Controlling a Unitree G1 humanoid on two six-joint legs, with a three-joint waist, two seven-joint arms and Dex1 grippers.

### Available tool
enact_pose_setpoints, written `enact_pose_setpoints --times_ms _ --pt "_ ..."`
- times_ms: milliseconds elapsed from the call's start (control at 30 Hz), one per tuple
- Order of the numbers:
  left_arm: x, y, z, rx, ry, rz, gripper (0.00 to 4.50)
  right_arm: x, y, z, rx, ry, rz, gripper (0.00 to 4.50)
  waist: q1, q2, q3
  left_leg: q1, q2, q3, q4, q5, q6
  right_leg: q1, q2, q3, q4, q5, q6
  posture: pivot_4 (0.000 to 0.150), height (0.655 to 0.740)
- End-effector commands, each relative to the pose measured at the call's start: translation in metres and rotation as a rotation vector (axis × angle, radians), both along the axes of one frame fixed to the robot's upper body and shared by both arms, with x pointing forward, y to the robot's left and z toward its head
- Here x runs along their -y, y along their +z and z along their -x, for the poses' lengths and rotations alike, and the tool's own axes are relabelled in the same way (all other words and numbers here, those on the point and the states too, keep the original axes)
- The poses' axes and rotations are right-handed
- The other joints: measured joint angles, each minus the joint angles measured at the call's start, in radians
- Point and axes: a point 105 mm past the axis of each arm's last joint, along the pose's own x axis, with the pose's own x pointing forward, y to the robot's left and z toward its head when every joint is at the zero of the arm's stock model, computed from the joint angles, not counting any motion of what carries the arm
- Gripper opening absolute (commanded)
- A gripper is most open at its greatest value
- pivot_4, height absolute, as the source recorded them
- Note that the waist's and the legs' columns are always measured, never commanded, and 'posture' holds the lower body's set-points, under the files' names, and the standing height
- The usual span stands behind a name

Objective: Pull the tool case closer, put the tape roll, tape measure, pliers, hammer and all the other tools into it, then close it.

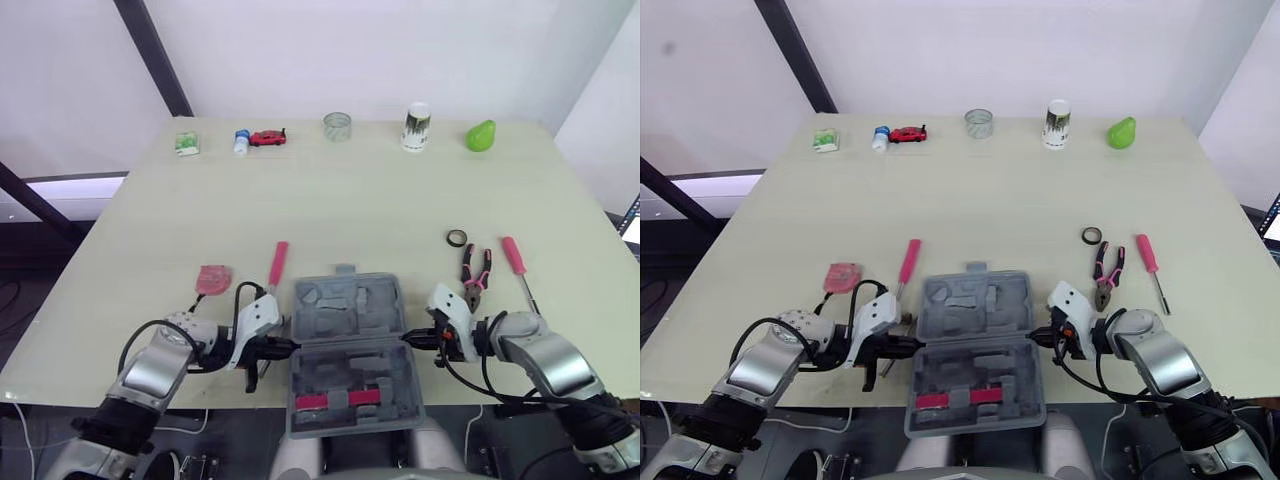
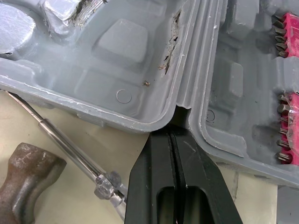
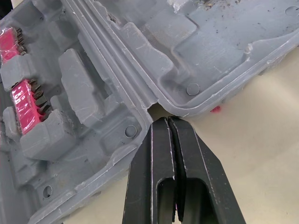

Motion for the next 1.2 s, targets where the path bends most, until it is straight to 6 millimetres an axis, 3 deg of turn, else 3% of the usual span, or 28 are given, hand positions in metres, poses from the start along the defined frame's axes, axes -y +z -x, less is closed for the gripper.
enact_pose_setpoints --times_ms 33,1200 --pt "0.007 0.001 -0.001 0.008 -0.026 0.014 0.00 -0.006 0.010 0.004 0.025 0.029 -0.030 0.03 0.000 0.000 0.000 0.000 0.000 0.000 0.000 0.000 0.000 0.000 0.000 0.000 0.000 0.000 0.000 0.150 0.7400" --pt "0.026 -0.003 -0.006 0.017 -0.078 0.042 0.00 0.008 0.010 0.002 0.026 -0.009 -0.007 0.03 0.010 0.000 0.000 0.000 0.000 0.000 0.000 0.000 0.000 0.000 0.000 0.000 0.000 0.000 0.000 0.150 0.7400"
